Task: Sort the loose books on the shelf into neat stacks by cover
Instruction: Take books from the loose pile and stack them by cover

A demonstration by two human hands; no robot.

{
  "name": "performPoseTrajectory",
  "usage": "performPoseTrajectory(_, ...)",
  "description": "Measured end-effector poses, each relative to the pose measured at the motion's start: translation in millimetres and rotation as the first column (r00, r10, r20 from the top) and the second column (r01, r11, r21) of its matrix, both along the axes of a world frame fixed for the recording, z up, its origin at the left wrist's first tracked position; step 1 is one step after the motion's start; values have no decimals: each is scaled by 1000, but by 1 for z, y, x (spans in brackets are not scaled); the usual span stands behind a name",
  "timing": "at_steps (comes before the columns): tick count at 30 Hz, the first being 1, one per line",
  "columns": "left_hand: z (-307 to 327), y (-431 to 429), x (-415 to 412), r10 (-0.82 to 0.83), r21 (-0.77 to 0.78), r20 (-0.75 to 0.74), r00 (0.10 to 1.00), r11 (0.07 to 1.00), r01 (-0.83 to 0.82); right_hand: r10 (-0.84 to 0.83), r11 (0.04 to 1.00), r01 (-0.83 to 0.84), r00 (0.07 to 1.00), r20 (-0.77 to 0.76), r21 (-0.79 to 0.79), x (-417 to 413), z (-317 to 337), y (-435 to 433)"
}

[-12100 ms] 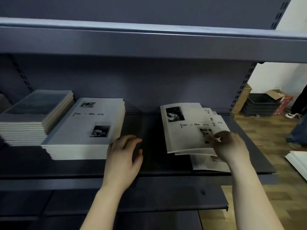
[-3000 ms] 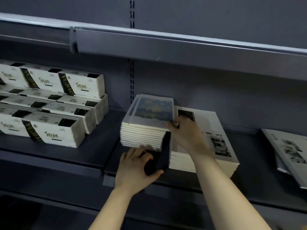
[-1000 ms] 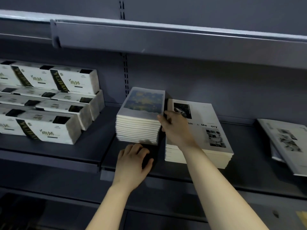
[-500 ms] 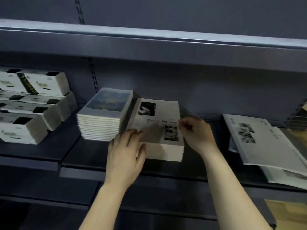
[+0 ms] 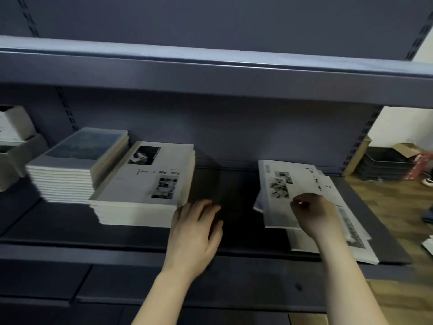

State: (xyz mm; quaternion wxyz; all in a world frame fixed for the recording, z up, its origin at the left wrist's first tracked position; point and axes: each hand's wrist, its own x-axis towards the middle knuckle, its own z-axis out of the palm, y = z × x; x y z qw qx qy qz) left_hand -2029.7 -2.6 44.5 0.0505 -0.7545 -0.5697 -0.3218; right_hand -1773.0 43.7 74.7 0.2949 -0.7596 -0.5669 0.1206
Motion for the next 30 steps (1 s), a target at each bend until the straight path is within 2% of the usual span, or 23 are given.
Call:
performPoseTrajectory(4, -14, 1, 30, 0, -57, -27, 1000, 998, -2, -87, 993, 87, 996, 0, -76, 44, -12, -8)
performPoseTrajectory(7, -26, 2, 45, 14, -104, -53, 999, 994, -19, -168, 978, 174, 984, 60, -115, 65, -20, -15)
performPoseTrajectory(14, -38, 3, 60, 37, -164, -93, 995, 985, -51, -186, 959, 209, 974, 128, -193, 72, -25, -13)
performPoseTrajectory(21, -39, 10, 60, 25, -201, -105, 994, 979, -46, -126, 932, 116, 992, -9, -343, 84, -10, 1)
performPoseTrajectory(27, -38, 18, 60, 14, -194, -123, 992, 980, -37, -146, 927, 101, 984, -100, -361, 86, -1, 6)
performPoseTrajectory(30, -38, 20, 59, 14, -180, -126, 992, 983, -37, -136, 918, 88, 986, -99, -387, 85, -2, 4)
